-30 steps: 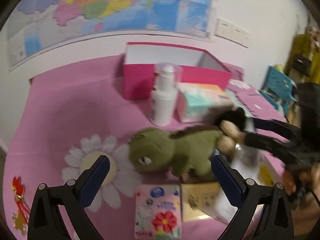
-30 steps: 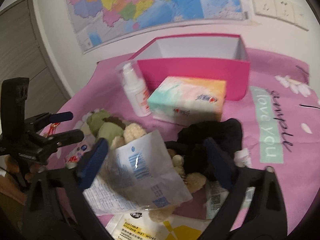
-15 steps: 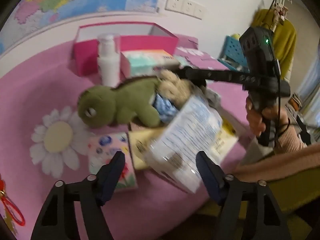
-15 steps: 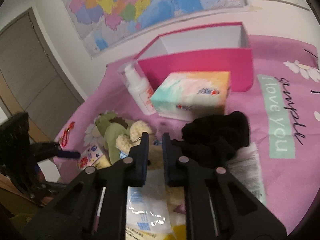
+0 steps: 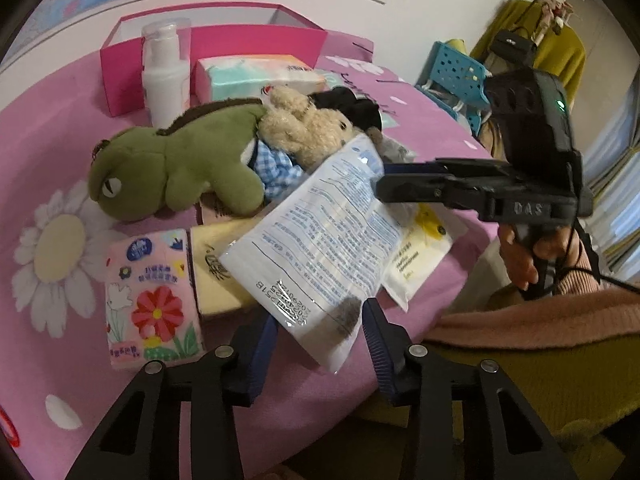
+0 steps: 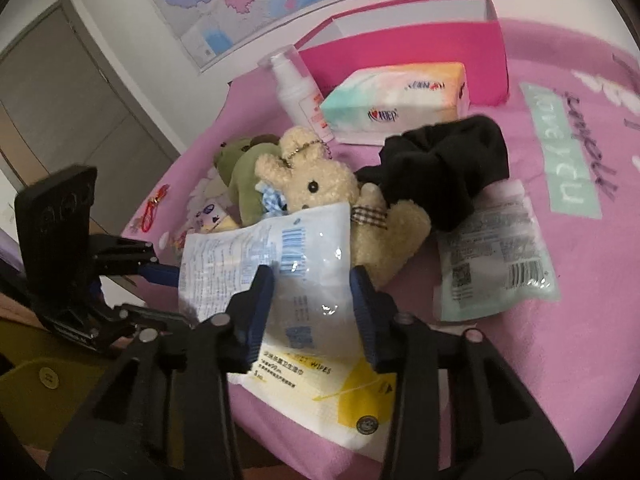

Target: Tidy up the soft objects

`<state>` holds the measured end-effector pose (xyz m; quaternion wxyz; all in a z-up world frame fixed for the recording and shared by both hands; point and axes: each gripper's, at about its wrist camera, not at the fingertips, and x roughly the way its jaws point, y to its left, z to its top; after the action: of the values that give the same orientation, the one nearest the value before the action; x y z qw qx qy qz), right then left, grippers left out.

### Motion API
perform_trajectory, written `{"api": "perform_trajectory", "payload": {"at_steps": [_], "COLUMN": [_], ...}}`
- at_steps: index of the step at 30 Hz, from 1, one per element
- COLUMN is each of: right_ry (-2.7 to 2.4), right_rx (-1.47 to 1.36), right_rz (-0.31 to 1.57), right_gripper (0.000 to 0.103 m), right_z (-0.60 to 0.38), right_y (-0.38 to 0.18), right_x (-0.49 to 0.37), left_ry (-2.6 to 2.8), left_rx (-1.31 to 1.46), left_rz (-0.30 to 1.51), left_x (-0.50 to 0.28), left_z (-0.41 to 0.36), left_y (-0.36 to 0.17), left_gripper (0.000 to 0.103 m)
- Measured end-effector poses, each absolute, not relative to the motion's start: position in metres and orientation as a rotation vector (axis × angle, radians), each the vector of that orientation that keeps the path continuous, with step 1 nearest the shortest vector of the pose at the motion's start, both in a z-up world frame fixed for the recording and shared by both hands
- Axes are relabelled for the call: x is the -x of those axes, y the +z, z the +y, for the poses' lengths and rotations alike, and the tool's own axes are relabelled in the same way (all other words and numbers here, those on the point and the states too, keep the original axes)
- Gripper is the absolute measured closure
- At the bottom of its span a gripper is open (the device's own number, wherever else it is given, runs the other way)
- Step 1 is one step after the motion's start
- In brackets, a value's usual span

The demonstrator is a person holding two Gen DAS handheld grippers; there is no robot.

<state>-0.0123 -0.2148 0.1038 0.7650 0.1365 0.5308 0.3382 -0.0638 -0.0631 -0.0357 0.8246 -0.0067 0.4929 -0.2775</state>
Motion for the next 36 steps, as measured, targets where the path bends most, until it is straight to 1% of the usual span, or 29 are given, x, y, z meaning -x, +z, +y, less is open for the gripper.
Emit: {"api": "perform_trajectory", "payload": {"at_steps": [1,4,9,14,17,21,24,28,36], "right_ry": [0.733,0.727,0.707,0.697,0.682,0.645,0.618,0.595,0.537], "right_rx": [-0.297,-0.299,-0.304,-0.330,-0.338,-0.352,-0.367,-0.385,-0.426], "right_rz": [1.145,1.104,1.006,0.876,0.813,0.761,0.758,0.809,0.989], "right_gripper": [0.065,0.065,0.065,0.066,0.066,0.066,0.066,0.066,0.065], "right_z": [-0.216,-0.220,-0.223,-0.224,-0.224,-0.223,-0.220,-0.213,-0.199], "right_y": [0.108,0.123,0.155,0.187,0.202,0.210,0.208,0.188,0.113], "right_x": [0.013,0.013,-0.003,-0.043,-0.076,-0.122,-0.155,-0.192,-0.242], "left_ry": [-0.588,-0.605,-0.597,-0.563,-0.534,-0.479,-0.442,-0.403,-0.353], "left_rx": [0.016,0.030,-0.013,-0.051,-0.087,-0.112,-0.135,-0.116,-0.025], "left_rz": [1.045,1.009,0.897,0.759,0.666,0.634,0.640,0.668,0.843], "left_x": [0.060,0.055,0.037,0.009,-0.020,-0.067,-0.108,-0.156,-0.225], "left_z": [-0.062,-0.062,-0.064,-0.054,-0.051,-0.049,-0.046,-0.036,-0.016], "left_y": [-0.035,-0.020,0.023,0.073,0.108,0.129,0.131,0.124,0.059], "left_gripper": [0.065,0.066,0.066,0.066,0.066,0.066,0.065,0.065,0.065]}}
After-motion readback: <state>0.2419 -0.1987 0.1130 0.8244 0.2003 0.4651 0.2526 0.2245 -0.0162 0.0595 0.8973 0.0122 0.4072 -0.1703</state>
